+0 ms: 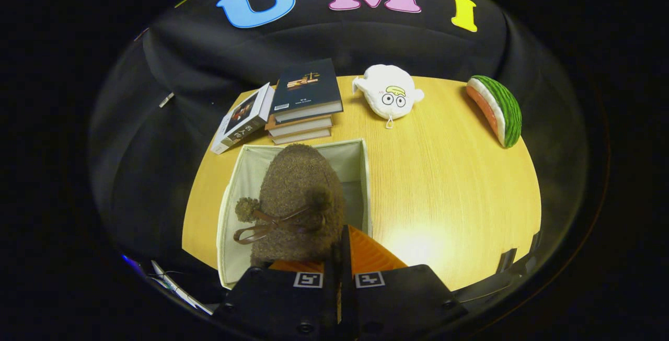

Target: Open the storage box then place both shoes into the box .Put the left shoe in first, then the right shoe, with the right side of both shoes facing outward in a uniform manner.

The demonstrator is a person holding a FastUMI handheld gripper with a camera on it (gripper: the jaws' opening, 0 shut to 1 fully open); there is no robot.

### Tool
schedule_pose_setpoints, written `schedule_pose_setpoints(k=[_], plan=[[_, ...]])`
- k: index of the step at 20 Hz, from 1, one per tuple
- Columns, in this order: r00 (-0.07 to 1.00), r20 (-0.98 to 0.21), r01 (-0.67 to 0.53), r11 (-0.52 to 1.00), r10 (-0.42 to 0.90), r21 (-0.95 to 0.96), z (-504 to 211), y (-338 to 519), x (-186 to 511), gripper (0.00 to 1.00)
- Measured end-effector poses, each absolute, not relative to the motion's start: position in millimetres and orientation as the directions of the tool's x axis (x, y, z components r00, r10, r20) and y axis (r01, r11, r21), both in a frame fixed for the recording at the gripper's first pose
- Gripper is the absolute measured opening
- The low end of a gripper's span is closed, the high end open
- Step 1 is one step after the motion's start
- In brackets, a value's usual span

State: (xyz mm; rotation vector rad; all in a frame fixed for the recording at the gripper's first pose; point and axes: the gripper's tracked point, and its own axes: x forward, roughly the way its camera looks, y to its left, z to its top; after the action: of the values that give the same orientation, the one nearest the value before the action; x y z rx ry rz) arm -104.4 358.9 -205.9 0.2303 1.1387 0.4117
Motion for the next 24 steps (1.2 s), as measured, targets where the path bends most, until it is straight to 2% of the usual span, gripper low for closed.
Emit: schedule_pose_setpoints(k=[5,7,9,12,13,14,15,20,24], plan=[[0.357,-0.839,-0.2,0.911,0.41,0.36,-214.2,356.5,-96.8,0.13],[0.346,-0.833,-0.2,0.901,0.432,0.384,-212.4,359.0,-97.4,0.2],[0.345,-0.82,-0.216,0.889,0.457,0.404,-206.4,362.1,-97.5,0.32],[0.357,-0.807,-0.25,0.88,0.471,0.403,-199.6,357.3,-98.8,0.67],[0.366,-0.808,-0.261,0.885,0.461,0.386,-200.0,353.4,-97.5,0.74],[0.373,-0.808,-0.268,0.886,0.456,0.377,-199.3,350.0,-98.7,0.94],[0.375,-0.808,-0.273,0.887,0.454,0.372,-201.2,347.8,-98.7,1.0],[0.401,-0.791,-0.266,0.885,0.461,0.381,-198.0,340.2,-93.9,0.99],[0.461,-0.739,-0.258,0.871,0.491,0.418,-185.2,332.0,-79.1,0.99]])
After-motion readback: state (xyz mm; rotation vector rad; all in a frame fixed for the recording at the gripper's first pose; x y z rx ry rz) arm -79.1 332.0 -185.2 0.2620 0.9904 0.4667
